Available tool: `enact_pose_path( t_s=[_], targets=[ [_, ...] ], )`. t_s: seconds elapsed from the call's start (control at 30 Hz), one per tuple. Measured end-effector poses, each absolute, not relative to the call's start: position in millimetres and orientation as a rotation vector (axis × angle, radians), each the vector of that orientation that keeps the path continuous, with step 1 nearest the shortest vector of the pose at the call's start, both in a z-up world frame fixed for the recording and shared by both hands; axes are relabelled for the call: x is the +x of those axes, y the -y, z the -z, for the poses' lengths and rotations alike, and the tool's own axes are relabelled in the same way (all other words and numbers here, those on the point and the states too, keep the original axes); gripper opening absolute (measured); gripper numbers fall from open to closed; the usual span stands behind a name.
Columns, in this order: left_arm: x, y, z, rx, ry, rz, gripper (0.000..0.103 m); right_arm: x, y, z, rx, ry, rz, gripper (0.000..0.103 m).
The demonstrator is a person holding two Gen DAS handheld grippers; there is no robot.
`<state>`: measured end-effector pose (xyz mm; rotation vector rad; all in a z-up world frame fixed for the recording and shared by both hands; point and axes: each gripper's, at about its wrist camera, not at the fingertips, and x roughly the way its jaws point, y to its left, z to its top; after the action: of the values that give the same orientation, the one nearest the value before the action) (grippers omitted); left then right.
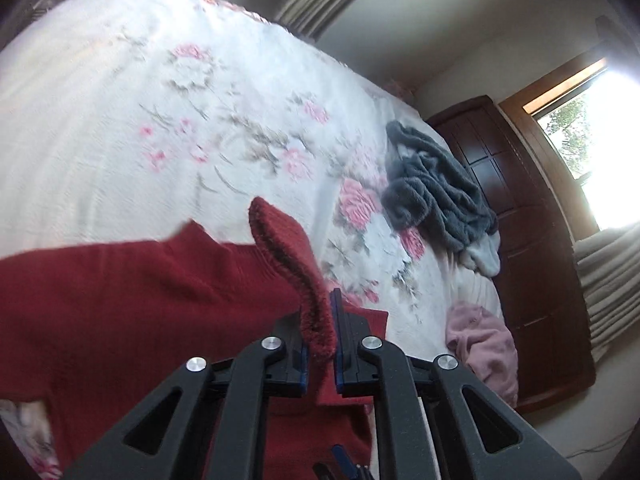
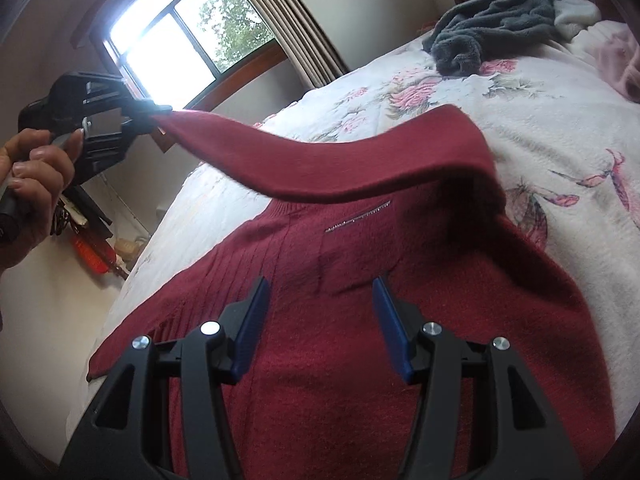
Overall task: Fold small clothes
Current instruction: 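Grasp the other sleeve cuff with the left tool and fold it across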
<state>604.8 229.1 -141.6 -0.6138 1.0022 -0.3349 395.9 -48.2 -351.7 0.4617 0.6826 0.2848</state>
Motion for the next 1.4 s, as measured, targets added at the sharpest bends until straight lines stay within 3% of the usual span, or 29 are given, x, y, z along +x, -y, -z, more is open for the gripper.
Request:
enact_pose_path(
  t_s=[0.2, 0.5, 0.53, 0.57, 0.63, 0.67, 0.73, 0.83, 0.93, 1.07, 1.1, 1.17, 1.27, 1.4],
  targets=[
    [595.3, -286.9, 177.2, -0.644, -1.017, 0.253, 0.008, 395.0, 42.1, 359.2, 0.455, -0.708, -0.286, 0.054],
    [575.1, -342.9, 318.3, -0.665, -1.228, 0.072, 0.009, 400.7, 41.2, 365.3, 0.457, -0.734, -0.278, 0.054],
    [572.4, -347.2, 327.7, -0.653, -1.255, 0.044, 0.010, 400.2, 40.8, 366.3, 0.456, -0.736, -0.279, 0.054],
    [568.7, -350.4, 332.4, -0.634, -1.274, -0.003, 0.019, 400.2, 40.2, 366.8, 0.454, -0.738, -0.280, 0.054],
    [555.5, -359.9, 320.6, -0.618, -1.238, -0.096, 0.025, 400.4, 40.9, 367.4, 0.454, -0.740, -0.278, 0.054],
    [548.2, -360.1, 305.5, -0.604, -1.191, -0.118, 0.041, 400.5, 41.5, 367.3, 0.457, -0.739, -0.277, 0.054],
    [538.6, -355.0, 282.0, -0.616, -1.099, -0.084, 0.061, 401.3, 42.9, 367.5, 0.463, -0.738, -0.274, 0.055],
    [543.9, -342.4, 278.9, -0.676, -1.081, 0.039, 0.061, 401.2, 41.8, 369.3, 0.462, -0.744, -0.272, 0.055],
    [559.0, -341.3, 320.6, -0.720, -1.196, 0.033, 0.059, 400.8, 39.5, 371.3, 0.451, -0.748, -0.273, 0.055],
    [558.2, -366.2, 342.9, -0.797, -1.242, -0.002, 0.033, 402.9, 40.1, 375.2, 0.454, -0.762, -0.271, 0.055],
    [552.4, -378.6, 335.5, -0.799, -1.221, -0.034, 0.033, 403.3, 40.9, 375.7, 0.458, -0.764, -0.271, 0.055],
    [533.4, -411.0, 319.1, -0.801, -1.169, -0.103, 0.050, 403.5, 41.9, 375.5, 0.465, -0.764, -0.272, 0.055],
    [492.2, -460.2, 297.1, -0.839, -1.095, -0.175, 0.060, 402.7, 40.5, 373.2, 0.456, -0.755, -0.277, 0.056],
    [415.4, -539.7, 278.3, -0.901, -0.998, -0.358, 0.066, 401.3, 37.6, 372.6, 0.449, -0.755, -0.283, 0.057]
  ],
)
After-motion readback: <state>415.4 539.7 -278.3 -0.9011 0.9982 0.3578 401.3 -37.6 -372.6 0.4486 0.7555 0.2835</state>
